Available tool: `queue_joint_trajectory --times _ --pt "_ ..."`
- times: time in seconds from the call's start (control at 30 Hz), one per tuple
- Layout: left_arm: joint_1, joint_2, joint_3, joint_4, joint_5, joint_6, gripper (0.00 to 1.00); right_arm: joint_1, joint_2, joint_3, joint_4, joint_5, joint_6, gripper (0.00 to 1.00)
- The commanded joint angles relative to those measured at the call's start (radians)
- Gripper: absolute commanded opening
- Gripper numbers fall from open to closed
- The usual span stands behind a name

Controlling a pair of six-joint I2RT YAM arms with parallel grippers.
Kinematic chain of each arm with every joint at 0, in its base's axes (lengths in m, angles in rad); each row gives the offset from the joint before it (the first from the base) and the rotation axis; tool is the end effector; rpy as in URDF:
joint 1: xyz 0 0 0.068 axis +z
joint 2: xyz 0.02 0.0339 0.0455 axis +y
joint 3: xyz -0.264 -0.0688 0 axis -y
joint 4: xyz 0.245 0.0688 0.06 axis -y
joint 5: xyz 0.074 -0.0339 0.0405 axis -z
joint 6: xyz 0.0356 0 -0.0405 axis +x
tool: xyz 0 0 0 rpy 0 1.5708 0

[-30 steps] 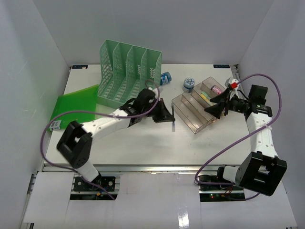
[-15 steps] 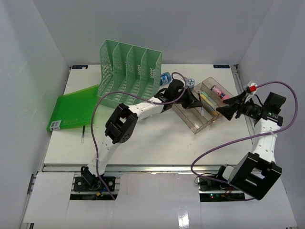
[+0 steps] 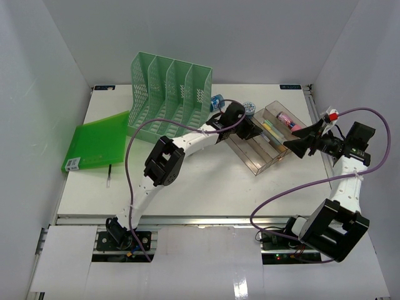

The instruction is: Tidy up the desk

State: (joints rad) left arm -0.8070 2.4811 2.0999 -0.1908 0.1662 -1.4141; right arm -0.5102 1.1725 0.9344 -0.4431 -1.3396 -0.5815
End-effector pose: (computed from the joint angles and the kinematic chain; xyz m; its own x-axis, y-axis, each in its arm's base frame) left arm 0.3900 -0.4157 0.1809 -0.8570 -0.5135 -0.0428 -0.2437 0.4769 -0.8445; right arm 0.2208 -0.0839 0.3056 -0.1582 -0.0557 -0.9858 -0.7597 0.6446 0.0855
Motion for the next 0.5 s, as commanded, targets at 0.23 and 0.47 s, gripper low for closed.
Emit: queue_joint_trajectory --times 0.23,0.47 --pt "-0.001 -0.065 0.025 -0.080 -0.052 0.042 0.55 -0.005 -0.033 -0.020 0.022 -0.054 0.009 0.76" --pt "-0.001 -0.374 -0.205 -0.034 -0.149 0.369 0.56 0.055 -0.037 0.009 -0.138 -0.091 -0.154 0.80"
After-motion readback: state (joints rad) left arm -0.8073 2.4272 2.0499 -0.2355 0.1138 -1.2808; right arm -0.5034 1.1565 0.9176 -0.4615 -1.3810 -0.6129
